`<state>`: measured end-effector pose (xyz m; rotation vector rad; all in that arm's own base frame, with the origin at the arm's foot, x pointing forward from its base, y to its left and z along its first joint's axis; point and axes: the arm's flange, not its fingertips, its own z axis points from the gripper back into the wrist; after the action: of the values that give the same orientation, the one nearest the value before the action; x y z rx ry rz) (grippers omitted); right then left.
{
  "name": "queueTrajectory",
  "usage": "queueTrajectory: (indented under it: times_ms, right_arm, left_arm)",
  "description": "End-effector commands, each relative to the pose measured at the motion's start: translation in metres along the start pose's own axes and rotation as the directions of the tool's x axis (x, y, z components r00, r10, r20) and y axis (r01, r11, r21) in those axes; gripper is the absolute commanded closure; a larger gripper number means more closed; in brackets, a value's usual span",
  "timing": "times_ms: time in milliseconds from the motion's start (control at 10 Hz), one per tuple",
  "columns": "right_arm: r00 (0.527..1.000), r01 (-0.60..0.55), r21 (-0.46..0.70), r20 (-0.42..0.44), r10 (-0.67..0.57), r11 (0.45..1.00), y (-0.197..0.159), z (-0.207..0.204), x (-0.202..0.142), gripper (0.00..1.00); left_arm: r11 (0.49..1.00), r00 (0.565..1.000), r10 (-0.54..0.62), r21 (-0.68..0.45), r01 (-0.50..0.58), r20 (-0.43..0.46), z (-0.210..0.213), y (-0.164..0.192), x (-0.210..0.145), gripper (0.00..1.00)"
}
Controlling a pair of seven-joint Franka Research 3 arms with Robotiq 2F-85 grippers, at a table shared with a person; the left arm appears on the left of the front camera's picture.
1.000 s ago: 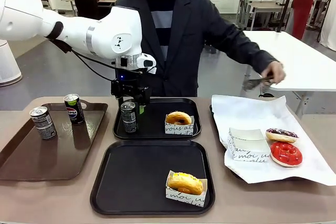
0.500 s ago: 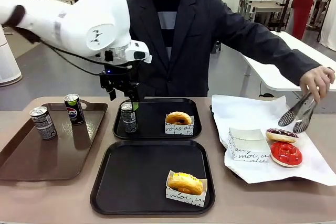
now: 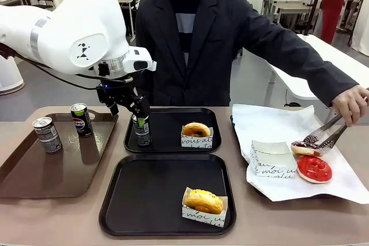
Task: Set up donuts and drinks on trays.
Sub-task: Pick up one Pepsi coke from the Handle tray and place it on the Flat Tray without a Pepsi coke.
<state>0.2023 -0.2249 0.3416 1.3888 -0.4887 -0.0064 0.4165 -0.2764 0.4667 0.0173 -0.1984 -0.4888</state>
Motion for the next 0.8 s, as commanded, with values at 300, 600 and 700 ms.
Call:
queueTrajectory:
  times_ms: [300, 600, 700]
  right_arm:
    - [1.000, -0.014, 0.009, 0.001, 0.014, 1.000, 0.001, -0.001, -0.002, 0.00]
    - [1.000, -0.014, 0.009, 0.001, 0.014, 1.000, 0.001, -0.001, -0.002, 0.00]
    - [1.000, -0.014, 0.009, 0.001, 0.014, 1.000, 0.001, -0.001, -0.002, 0.00]
  left_arm:
    - [1.000, 1.000, -0.020, 0.009, 0.020, -0.001, 0.002, -0.002, 0.006, 0.00]
    - [0.992, 0.991, 0.120, -0.040, -0.122, -0.058, 0.022, 0.069, 0.014, 0.00]
    - [0.972, 0.974, 0.213, -0.087, -0.219, -0.073, 0.010, 0.098, -0.008, 0.00]
